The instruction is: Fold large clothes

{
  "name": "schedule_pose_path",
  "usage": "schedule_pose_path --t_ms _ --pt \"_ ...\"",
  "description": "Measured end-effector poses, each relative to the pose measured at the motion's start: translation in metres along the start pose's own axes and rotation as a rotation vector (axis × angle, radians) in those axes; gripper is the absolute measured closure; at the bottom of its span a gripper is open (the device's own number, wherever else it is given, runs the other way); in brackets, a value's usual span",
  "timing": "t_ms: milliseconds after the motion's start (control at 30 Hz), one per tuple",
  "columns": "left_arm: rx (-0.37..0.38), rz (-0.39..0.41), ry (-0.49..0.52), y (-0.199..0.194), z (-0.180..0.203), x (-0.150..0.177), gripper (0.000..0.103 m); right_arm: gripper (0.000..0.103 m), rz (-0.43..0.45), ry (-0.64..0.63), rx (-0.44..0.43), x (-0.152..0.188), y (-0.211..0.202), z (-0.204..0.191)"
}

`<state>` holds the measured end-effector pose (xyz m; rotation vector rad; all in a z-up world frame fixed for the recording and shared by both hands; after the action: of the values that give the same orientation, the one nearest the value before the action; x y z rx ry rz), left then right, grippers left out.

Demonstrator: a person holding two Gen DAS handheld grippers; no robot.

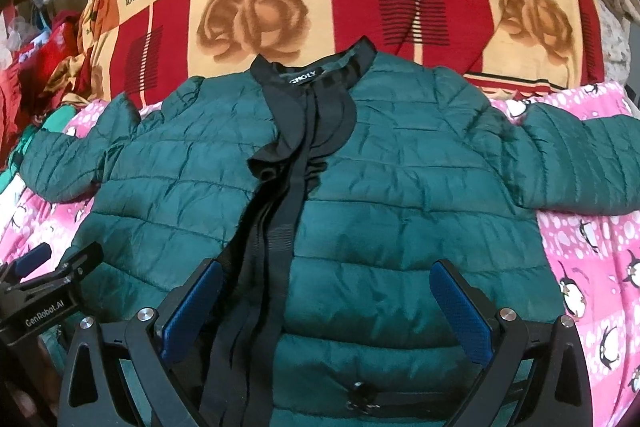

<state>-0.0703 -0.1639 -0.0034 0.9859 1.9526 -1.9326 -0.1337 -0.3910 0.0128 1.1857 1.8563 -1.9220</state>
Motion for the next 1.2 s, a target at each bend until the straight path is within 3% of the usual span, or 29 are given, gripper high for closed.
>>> schedule_pose_path --t_ms 800,1200 --pt "-0.002 -0.005 -0.034 0.014 -0.02 -0.01 0.001 0.0 -0.022 -0.013 -0.023 0.0 0.026 -0.028" --pt "-0.057 0.019 -0.061 0.012 -0.052 -0.02 0.001 0.0 -0.026 -0.044 -0.045 0.002 0.032 -0.046"
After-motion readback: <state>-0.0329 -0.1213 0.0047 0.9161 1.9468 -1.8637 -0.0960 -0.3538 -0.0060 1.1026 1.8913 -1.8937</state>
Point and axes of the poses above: each gripper's, at about its wrist camera, not at the fingertips, and y roughly the way its jaws point, z to its right, x to its underside, the point moved 8 cm from there along y, roughly the way its jaws point, and after that the axes turned 8 degrees about y, right-handed, at the moved point
